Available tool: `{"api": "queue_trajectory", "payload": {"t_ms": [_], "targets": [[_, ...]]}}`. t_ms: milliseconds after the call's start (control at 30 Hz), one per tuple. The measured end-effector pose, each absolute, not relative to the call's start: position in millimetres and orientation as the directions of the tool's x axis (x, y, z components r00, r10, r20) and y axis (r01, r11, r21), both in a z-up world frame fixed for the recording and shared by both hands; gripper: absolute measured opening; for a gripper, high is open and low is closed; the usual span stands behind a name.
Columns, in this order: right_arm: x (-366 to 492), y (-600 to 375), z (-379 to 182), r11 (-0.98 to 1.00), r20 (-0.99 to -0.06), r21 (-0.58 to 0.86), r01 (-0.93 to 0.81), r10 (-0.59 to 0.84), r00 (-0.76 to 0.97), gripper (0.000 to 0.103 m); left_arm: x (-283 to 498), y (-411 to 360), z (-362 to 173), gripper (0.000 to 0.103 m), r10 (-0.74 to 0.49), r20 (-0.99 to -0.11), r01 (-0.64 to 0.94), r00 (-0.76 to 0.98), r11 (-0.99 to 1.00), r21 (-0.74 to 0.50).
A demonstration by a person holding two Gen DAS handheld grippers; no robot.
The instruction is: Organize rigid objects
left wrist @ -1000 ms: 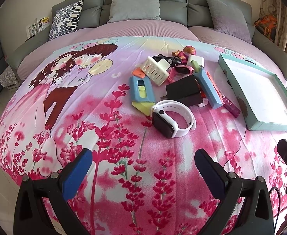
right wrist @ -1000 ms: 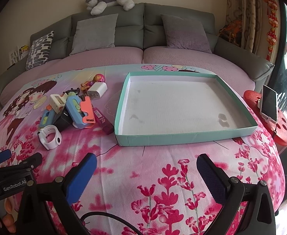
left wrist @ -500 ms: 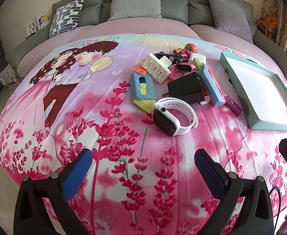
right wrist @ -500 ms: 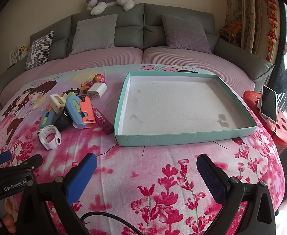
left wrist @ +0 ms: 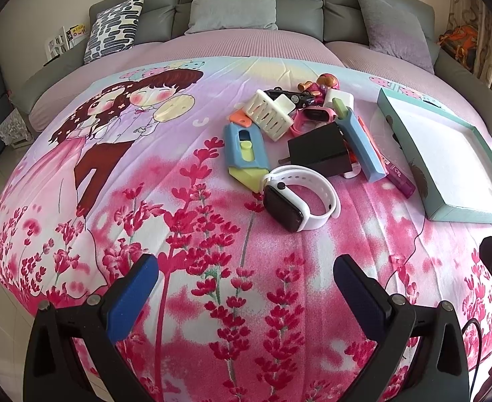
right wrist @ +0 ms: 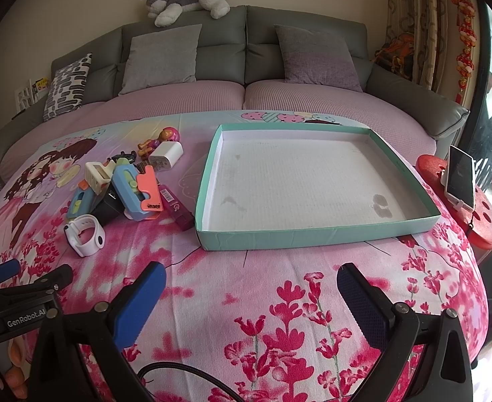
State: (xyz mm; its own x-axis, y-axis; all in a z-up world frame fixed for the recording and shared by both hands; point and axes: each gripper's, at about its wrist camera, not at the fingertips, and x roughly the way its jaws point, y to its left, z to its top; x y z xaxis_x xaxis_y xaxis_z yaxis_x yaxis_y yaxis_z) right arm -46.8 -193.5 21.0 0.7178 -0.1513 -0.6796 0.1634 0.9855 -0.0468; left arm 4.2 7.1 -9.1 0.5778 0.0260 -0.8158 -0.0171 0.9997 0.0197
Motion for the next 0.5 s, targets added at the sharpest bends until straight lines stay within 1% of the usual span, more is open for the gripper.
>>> {"api": "queue_trajectory", "payload": {"t_ms": [500], "targets": [[-46.5,-193.0,20.6,0.985,-0.68,-0.047,0.163,-0.151,0.718,0.103,4.3,9.3,-11.9,0.103,0.021,-0.82,-0.02,0.571,1.0,0.011]]}}
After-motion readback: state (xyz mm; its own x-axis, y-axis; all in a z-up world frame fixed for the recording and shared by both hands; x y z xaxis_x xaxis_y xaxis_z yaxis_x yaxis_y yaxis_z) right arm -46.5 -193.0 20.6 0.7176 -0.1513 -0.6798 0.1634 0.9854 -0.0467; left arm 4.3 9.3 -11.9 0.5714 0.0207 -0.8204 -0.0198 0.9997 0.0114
